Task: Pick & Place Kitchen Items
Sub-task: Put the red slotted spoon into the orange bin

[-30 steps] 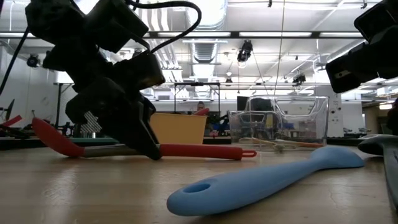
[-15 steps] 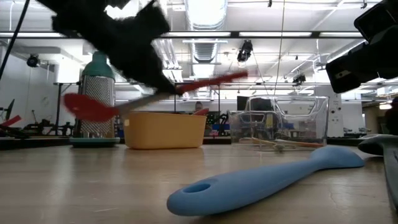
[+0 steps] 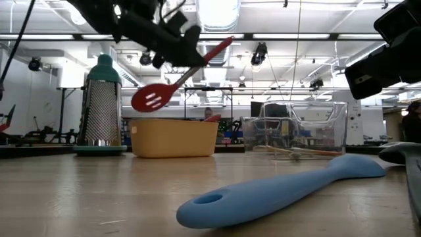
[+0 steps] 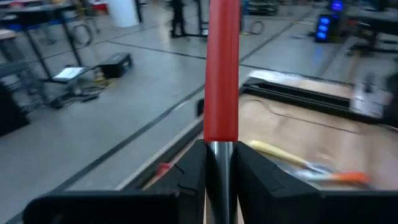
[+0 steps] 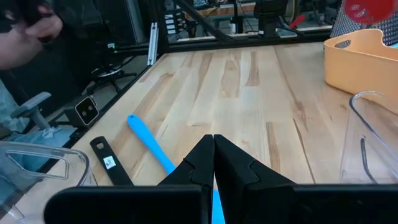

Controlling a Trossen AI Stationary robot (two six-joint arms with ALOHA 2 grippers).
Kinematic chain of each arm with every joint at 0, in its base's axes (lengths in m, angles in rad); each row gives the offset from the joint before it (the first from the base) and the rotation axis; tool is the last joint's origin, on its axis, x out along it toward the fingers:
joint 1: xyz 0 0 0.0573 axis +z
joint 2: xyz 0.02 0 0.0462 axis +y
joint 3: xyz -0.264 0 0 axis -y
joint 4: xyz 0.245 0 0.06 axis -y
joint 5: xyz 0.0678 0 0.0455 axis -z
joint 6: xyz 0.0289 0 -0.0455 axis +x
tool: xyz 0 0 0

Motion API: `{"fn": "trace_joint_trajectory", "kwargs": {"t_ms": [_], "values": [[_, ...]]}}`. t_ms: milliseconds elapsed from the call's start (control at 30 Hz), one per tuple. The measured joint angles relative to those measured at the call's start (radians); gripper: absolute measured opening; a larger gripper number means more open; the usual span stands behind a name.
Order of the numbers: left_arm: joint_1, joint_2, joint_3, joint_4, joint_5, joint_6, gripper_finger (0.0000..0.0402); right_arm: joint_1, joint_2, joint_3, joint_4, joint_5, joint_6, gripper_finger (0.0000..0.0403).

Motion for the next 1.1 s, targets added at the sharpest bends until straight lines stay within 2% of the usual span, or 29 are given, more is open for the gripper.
{"fn": "trace_joint_trajectory", "kwargs": {"t_ms": [200, 533, 1100], "values": [[0.098, 0.095, -0.001, 0.046, 0.014, -0.015, 0.006, 0.0, 0.0, 0.0, -0.001, 0.0, -0.002, 0.0008], [0.111, 0.266, 0.015, 0.079, 0.016, -0.036, 0.0066, 0.0, 0.0, 0.0, -0.003, -0.002, 0.0, 0.0008], [0.109, 0.327, 0.011, 0.07, 0.022, -0.138, 0.007, 0.0, 0.0, 0.0, -0.01, -0.002, 0.0, 0.0008]]}}
